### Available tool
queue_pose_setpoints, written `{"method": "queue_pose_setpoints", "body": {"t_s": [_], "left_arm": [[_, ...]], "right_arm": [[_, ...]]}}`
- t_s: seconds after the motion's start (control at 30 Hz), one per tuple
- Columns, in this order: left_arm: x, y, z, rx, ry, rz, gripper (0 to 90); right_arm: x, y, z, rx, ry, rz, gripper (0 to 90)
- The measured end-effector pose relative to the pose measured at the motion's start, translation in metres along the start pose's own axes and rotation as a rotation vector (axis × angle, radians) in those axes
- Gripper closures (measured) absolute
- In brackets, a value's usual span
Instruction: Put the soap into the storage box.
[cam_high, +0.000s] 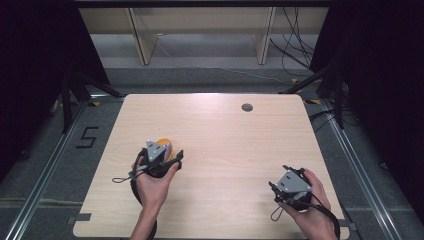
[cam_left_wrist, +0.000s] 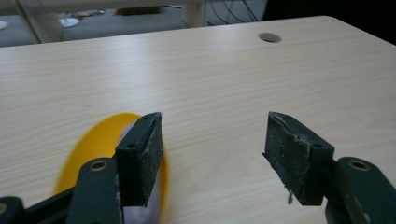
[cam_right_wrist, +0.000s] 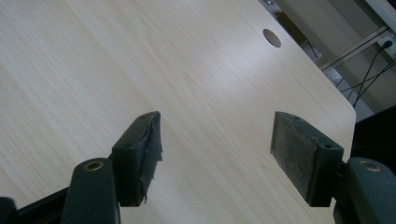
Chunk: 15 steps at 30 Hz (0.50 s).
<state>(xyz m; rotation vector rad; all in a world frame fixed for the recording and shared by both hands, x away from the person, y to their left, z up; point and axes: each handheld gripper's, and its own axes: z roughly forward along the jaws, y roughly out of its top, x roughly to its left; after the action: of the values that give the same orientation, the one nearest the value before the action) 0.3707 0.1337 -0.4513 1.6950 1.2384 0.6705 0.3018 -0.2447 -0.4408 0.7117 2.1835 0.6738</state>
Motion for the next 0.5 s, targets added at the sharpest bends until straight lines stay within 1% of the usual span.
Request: {"method": "queue_pose_setpoints", "body": {"t_s": [0.03,0.07,0.1,0.17,0.23,0.27,0.3,0.33,0.37,0.4,0.47,0.5], "left_arm": [[-0.006,0.0,0.002,0.01,-0.017,0.01,36.4],[-0.011,-0.001,0.003,0.02,-0.038,0.021,36.3],[-0.018,-0.001,0.006,0.027,-0.057,0.033,36.2],[-0.027,-0.001,0.009,0.039,-0.089,0.057,36.1],[-0.038,0.001,0.013,0.065,-0.12,0.092,35.9],[-0.043,0.003,0.015,0.083,-0.142,0.113,35.8],[-0.047,0.004,0.018,0.107,-0.173,0.131,35.8],[-0.051,0.006,0.02,0.14,-0.205,0.156,35.8],[-0.055,0.008,0.023,0.161,-0.226,0.175,35.5],[-0.058,0.01,0.025,0.175,-0.242,0.212,35.1],[-0.064,0.014,0.028,0.193,-0.255,0.243,34.5],[-0.067,0.017,0.029,0.203,-0.265,0.254,34.1]], "right_arm": [[0.0,0.0,0.0,-0.003,-0.004,0.002,34.3],[-0.001,0.0,0.0,-0.006,0.001,-0.016,34.3],[-0.001,0.0,0.0,-0.007,0.003,-0.015,34.3],[-0.001,-0.001,0.0,-0.008,0.003,-0.015,34.3],[-0.002,-0.001,0.0,-0.006,0.001,-0.011,34.2],[-0.002,-0.001,0.0,-0.006,0.003,-0.009,34.2],[-0.002,-0.002,0.0,-0.009,0.005,-0.011,34.2],[-0.002,-0.002,0.0,-0.008,0.003,-0.016,34.2],[-0.003,-0.002,0.0,-0.009,0.003,-0.015,34.2],[-0.003,-0.002,0.0,-0.01,0.001,-0.011,34.2],[-0.002,-0.003,0.0,-0.002,0.006,0.012,34.2],[-0.003,-0.003,0.0,-0.004,0.007,0.012,34.2]]}}
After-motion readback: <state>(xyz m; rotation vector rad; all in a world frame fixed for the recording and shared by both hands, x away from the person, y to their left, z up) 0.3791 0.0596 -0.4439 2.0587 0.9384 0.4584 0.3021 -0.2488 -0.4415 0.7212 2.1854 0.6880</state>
